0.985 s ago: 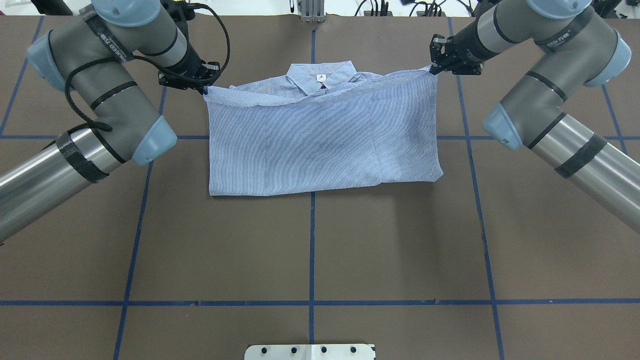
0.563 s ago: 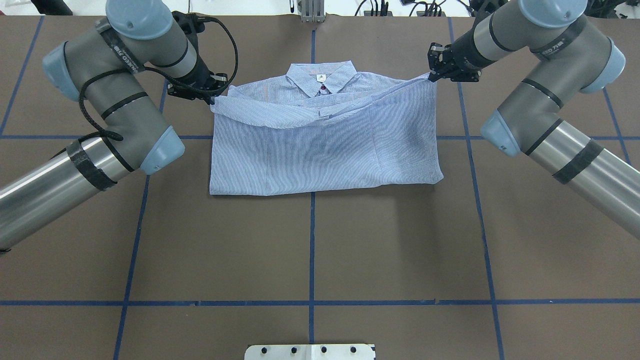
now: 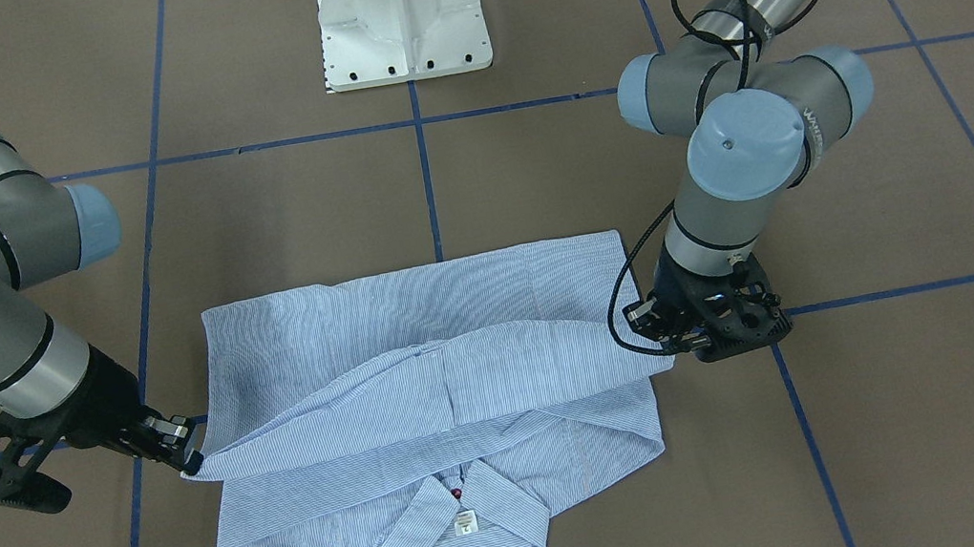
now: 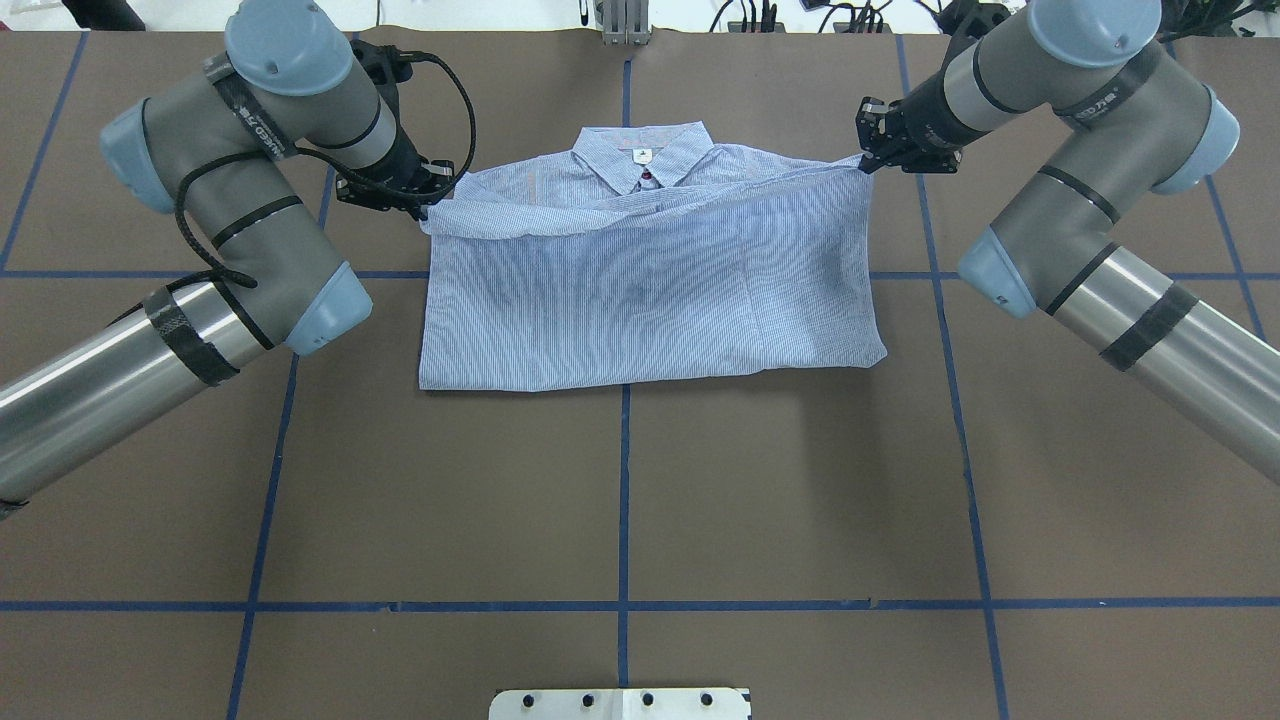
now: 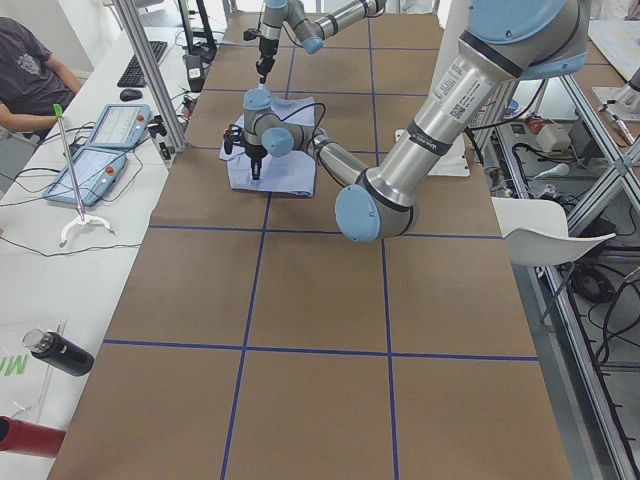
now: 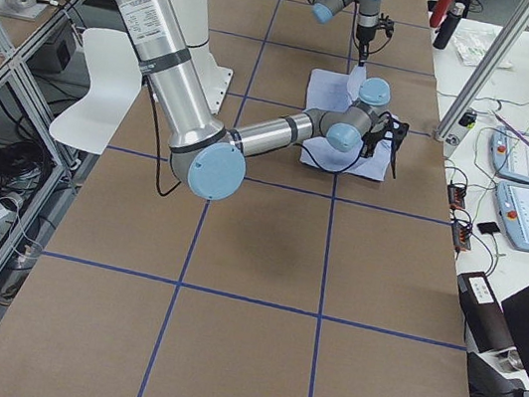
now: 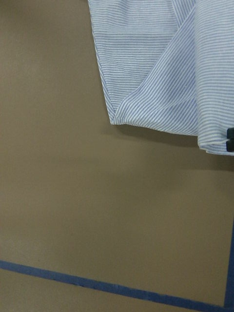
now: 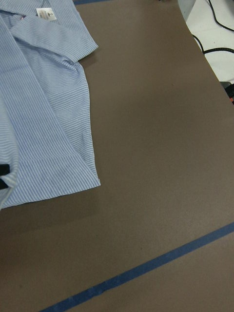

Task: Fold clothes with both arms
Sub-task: 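Lay the hem down near the collar and open both grippers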

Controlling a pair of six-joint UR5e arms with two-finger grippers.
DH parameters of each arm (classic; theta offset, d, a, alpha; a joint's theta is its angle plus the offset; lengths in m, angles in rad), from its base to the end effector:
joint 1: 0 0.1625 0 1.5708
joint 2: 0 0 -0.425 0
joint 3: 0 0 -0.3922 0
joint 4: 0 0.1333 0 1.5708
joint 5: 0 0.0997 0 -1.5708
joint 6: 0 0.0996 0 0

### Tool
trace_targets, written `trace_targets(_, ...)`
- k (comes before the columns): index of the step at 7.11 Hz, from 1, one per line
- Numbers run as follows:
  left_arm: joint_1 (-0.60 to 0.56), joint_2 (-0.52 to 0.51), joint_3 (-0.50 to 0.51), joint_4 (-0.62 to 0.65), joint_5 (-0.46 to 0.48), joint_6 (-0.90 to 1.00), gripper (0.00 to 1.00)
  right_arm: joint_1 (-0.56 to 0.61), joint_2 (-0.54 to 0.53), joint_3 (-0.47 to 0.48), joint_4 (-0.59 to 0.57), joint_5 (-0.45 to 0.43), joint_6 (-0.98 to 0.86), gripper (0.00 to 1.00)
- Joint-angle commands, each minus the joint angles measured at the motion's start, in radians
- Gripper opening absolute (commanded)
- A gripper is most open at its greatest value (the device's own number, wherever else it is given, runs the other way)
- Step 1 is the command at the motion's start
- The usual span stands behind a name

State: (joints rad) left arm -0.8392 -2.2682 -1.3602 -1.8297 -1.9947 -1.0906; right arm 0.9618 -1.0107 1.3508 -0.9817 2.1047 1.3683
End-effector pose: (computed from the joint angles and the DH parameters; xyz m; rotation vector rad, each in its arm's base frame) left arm 0.4353 -0.6231 0.3038 0.1309 0.8281 -0.1798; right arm -0.3463 -0.6410 0.3632 0.0858 -1.0355 0.4428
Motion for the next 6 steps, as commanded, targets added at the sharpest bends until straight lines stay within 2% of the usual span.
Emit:
trace_targets(1,0.0,-0.02,0.068,-0.051,0.002,0.008,0.0,-0.006,0.004,-0.062,0.056,0.0,0.0,0.0)
trace_targets(6,0.0,-0.028,0.072,-0.051,0.005,0.008,0.0,-0.006,0.014,-0.07,0.057,0.0,0.0,0.0)
